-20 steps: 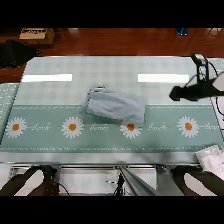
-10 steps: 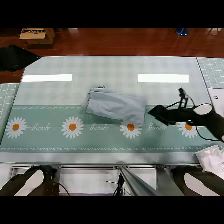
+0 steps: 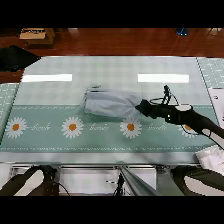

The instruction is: Fold the shirts.

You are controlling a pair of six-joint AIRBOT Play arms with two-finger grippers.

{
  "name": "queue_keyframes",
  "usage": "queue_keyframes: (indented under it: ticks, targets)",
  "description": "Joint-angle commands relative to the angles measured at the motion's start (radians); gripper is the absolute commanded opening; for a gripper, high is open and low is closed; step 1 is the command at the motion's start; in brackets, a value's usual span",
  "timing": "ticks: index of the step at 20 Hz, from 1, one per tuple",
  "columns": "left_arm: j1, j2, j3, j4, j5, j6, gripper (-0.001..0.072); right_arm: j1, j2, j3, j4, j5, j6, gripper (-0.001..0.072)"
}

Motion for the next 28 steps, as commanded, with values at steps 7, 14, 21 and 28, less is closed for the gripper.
queue_keyframes:
  ticks: [7, 14, 21, 28]
  targets:
    - [0.0, -0.081, 0.0, 0.079, 0.014, 0.002, 0.0396, -0.346, 0.327, 0.484, -0.553, 0.422, 0.415, 0.0026]
    - [0.0, -0.231, 0.0, 0.079, 0.113, 0.001, 0.0395, -0.884, 0.515, 0.751, -1.111, 1.143, 0.518, 0.0025]
    - [0.001, -0.401, 0.001, 0.079, 0.278, 0.002, 0.0395, -1.109, 0.538, 0.753, -1.501, 1.288, 0.533, 0.0024]
    - [0.006, -0.48, 0.001, 0.079, 0.443, 0.061, 0.0394, -1.25, 0.622, 0.652, -1.793, 1.288, 0.51, 0.0024]
